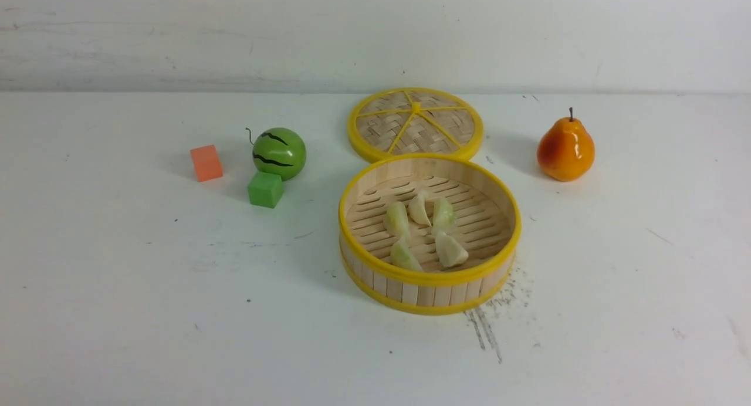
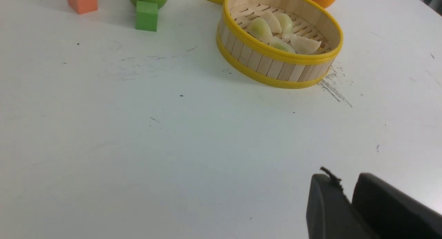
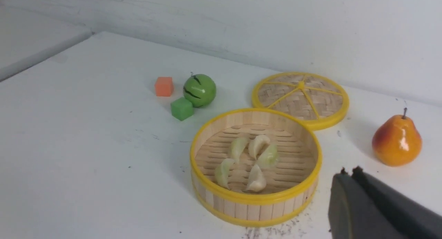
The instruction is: Put the dumplings into the steamer on the white table.
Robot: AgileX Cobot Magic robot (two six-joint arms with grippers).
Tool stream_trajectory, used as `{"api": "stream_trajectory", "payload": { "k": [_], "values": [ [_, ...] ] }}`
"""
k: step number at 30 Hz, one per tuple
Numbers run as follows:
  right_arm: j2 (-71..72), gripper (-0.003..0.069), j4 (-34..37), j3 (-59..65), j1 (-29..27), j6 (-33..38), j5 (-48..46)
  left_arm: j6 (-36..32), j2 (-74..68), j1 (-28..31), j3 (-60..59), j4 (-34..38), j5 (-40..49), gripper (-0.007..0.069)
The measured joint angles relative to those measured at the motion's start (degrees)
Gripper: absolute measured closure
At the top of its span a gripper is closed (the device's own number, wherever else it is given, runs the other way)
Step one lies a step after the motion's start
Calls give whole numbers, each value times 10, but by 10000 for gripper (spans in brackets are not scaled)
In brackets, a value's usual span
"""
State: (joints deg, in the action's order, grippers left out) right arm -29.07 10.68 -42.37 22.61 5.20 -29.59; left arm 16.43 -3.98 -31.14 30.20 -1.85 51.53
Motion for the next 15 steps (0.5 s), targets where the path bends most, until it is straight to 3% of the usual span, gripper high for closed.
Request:
{"api": "stream_trajectory", "payload": {
  "k": [4,8,15],
  "values": [
    [49,667,-69,126,-29,-74,119,0,0,0,0,0,0,503],
    [135,667,-107,260,-111,-127,196,0,0,0,0,0,0,502],
    [266,666,-141,411,-232,-137,207,0,0,0,0,0,0,494]
  ]
}}
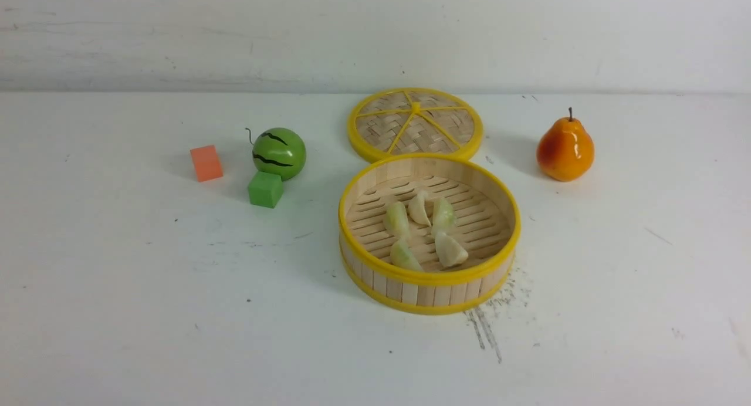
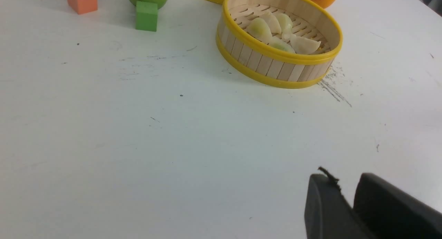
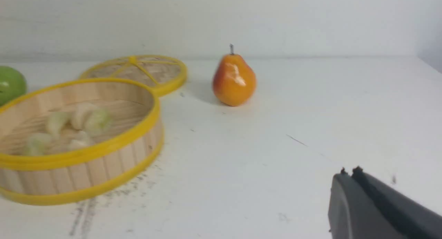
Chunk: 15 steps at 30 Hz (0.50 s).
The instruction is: Put the dumplings into the steamer on the white table.
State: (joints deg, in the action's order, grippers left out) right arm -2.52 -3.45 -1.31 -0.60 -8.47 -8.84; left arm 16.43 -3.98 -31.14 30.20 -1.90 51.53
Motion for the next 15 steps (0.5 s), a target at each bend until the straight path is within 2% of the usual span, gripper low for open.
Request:
{"api": "stream_trajectory", "payload": {
  "k": [5,10,15],
  "values": [
    [31,666,0,28,-42,-2,-44,0,0,0,0,0,1,494],
    [31,664,7,28,-46,-2,-106,0,0,0,0,0,1,491],
    [31,662,38,24,-46,-2,-129,0,0,0,0,0,1,487]
  ]
}}
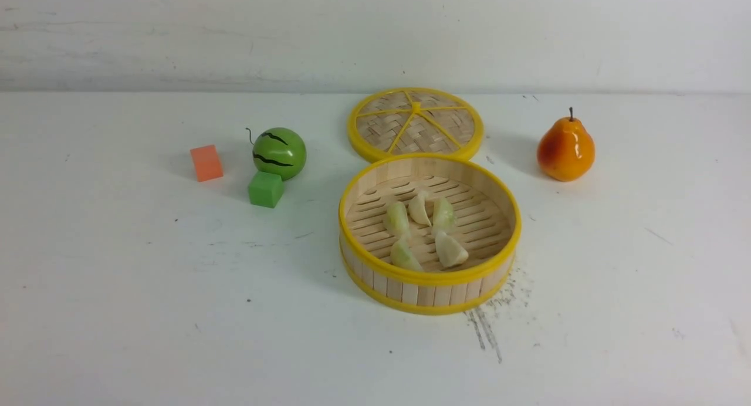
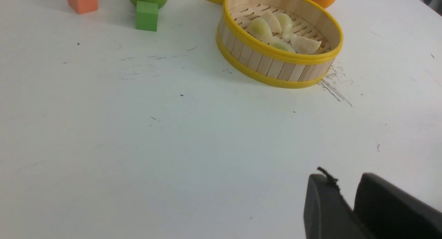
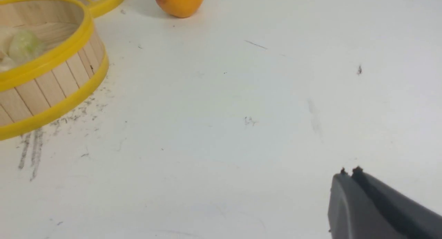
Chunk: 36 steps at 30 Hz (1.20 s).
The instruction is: Put the dumplings into the steamer on the white table.
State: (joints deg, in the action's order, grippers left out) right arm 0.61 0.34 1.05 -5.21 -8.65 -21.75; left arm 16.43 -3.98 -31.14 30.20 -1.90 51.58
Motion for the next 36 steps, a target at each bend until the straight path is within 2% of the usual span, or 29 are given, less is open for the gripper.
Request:
{"api": "stream_trajectory", "payload": {
  "k": [31,34,36],
  "values": [
    [0,637,11,0,0,0,-2,0,0,0,-3,-11,-2,460],
    [0,634,11,0,0,0,-2,0,0,0,-24,-17,-31,460],
    [0,630,11,0,0,0,-2,0,0,0,-57,-31,-101,462]
  ]
}}
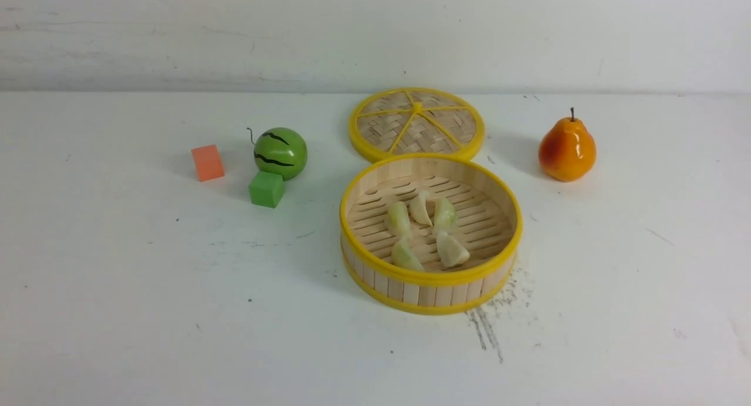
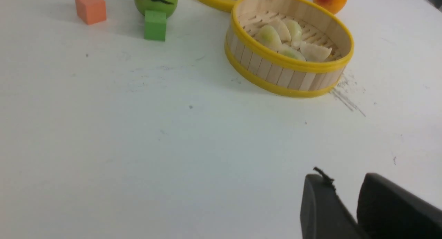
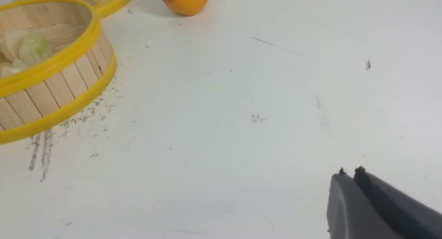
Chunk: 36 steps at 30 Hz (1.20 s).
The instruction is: Put the dumplings into the steamer on the white table.
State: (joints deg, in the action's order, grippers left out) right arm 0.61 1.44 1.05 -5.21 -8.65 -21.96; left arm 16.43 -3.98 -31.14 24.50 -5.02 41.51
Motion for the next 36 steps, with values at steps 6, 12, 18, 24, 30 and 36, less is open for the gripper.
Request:
{"api": "stream_trajectory", "payload": {
  "k": [6,12,18,24,30,36],
  "values": [
    [0,627,0,0,0,0,0,0,-1,47,-95,-21,-213,587],
    [0,627,0,0,0,0,0,0,3,230,-210,17,-357,638],
    [0,622,0,0,0,0,0,1,43,341,-259,27,-356,638],
    [0,611,0,0,0,0,0,0,46,370,-261,28,-279,638],
    [0,602,0,0,0,0,0,-22,46,334,-261,27,-206,638],
    [0,596,0,0,0,0,0,-41,46,327,-262,27,-199,638]
  ]
}}
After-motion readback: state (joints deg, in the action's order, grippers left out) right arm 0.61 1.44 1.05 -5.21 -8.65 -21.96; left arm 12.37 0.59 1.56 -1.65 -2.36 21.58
